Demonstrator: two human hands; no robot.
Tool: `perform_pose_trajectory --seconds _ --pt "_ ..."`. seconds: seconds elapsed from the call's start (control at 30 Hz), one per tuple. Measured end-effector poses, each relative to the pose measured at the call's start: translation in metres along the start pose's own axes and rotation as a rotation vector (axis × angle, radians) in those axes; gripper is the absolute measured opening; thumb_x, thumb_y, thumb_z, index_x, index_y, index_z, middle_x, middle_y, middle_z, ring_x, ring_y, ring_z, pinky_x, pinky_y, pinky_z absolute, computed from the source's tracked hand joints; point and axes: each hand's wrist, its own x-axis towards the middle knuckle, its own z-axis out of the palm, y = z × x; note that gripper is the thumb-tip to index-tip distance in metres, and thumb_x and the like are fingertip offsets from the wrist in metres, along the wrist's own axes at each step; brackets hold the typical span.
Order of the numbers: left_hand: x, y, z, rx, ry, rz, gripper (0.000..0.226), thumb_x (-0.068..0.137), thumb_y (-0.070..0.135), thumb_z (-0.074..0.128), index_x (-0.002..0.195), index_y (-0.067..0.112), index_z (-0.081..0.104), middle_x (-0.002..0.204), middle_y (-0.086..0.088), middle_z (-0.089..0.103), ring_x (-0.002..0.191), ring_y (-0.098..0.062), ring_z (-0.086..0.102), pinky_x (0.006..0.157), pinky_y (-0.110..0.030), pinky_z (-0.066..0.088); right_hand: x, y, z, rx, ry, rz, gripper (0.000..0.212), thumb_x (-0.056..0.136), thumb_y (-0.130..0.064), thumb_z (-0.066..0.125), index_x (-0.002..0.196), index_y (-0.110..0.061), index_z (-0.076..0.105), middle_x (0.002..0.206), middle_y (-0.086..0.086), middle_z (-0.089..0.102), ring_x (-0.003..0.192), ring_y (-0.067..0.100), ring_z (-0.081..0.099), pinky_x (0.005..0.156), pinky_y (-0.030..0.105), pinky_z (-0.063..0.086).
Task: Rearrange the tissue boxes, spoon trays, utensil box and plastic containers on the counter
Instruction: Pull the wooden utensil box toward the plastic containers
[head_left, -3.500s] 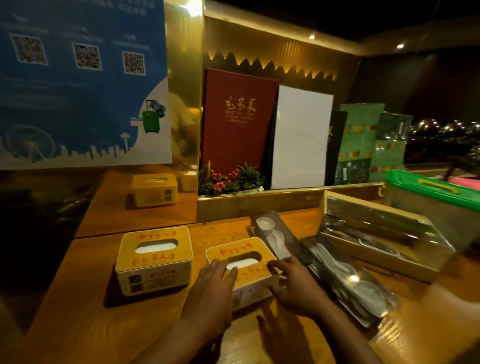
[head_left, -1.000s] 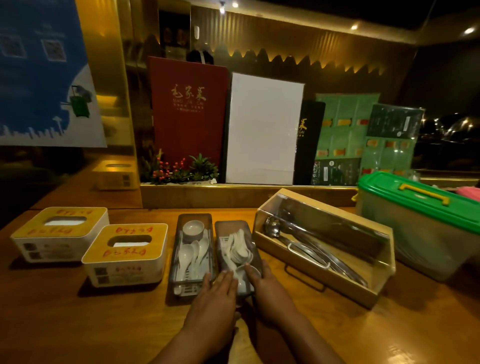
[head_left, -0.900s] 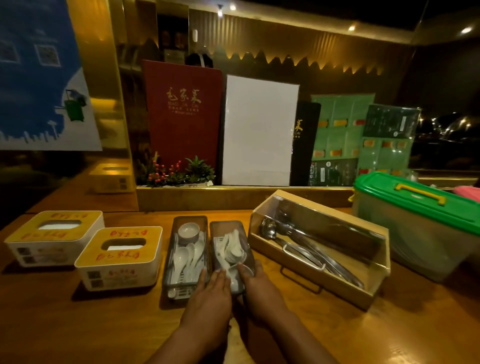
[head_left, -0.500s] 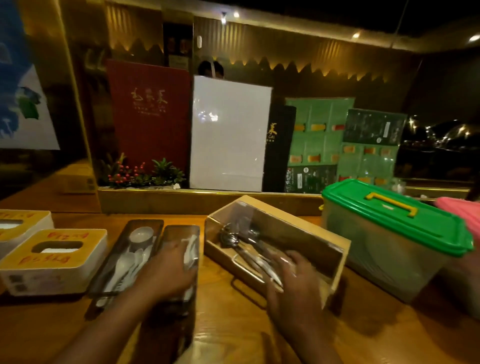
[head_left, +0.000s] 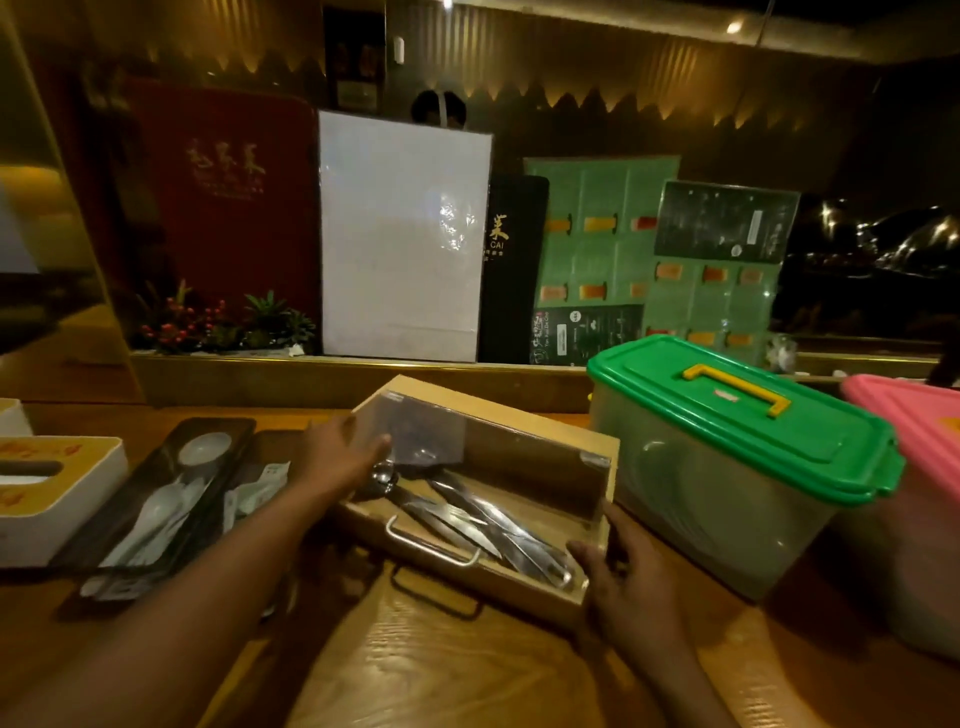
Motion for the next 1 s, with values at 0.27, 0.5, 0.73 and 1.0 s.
perform_pose_trajectory --seconds 0.27,0.5,0.73,1.0 --pt "-0.068 -0.012 -0.007 0.026 0.116 0.047 0.055 0.074 0.069 0.07 0.113 0.03 0.069 0.105 0.003 0.067 0.093 -0.016 0.063 0.076 -0.036 0.053 0.047 0.018 -0.015 0.126 -0.064 0.093 0.048 0.087 -0.053 0.058 0.128 -0.069 0.039 0.138 -0.001 0.058 0.123 0.021 0.054 0.101 0.051 0.047" --pt "-0.09 -0.013 -0.005 0.052 0.14 0.078 0.059 0.081 0.065 0.066 0.133 0.038 0.057 0.11 0.002 0.069 0.099 -0.019 0.063 0.082 -0.043 0.056 0.068 0.024 -0.014 0.149 -0.097 0.117 0.045 0.086 -0.059 0.053 0.124 -0.074 0.037 0.144 0.001 0.052 0.122 0.026 0.055 0.098 0.055 0.049" --pt "-0.087 -0.013 -0.001 -0.005 0.14 0.042 0.062 0.085 0.057 0.068 0.141 0.038 0.05 0.132 -0.007 0.062 0.118 -0.03 0.058 0.093 -0.054 0.052 0.062 0.026 -0.012 0.108 -0.062 0.057 0.043 0.081 -0.071 0.049 0.118 -0.081 0.03 0.142 -0.002 0.054 0.125 0.023 0.053 0.101 0.053 0.047" --pt "-0.093 -0.01 -0.01 0.038 0.133 0.007 0.065 0.083 0.058 0.068 0.136 0.024 0.056 0.131 -0.01 0.06 0.111 -0.031 0.059 0.085 -0.045 0.05 0.038 0.003 -0.022 0.147 -0.049 0.08 0.048 0.099 -0.029 0.053 0.143 -0.042 0.04 0.138 -0.001 0.056 0.108 0.011 0.054 0.088 0.031 0.048"
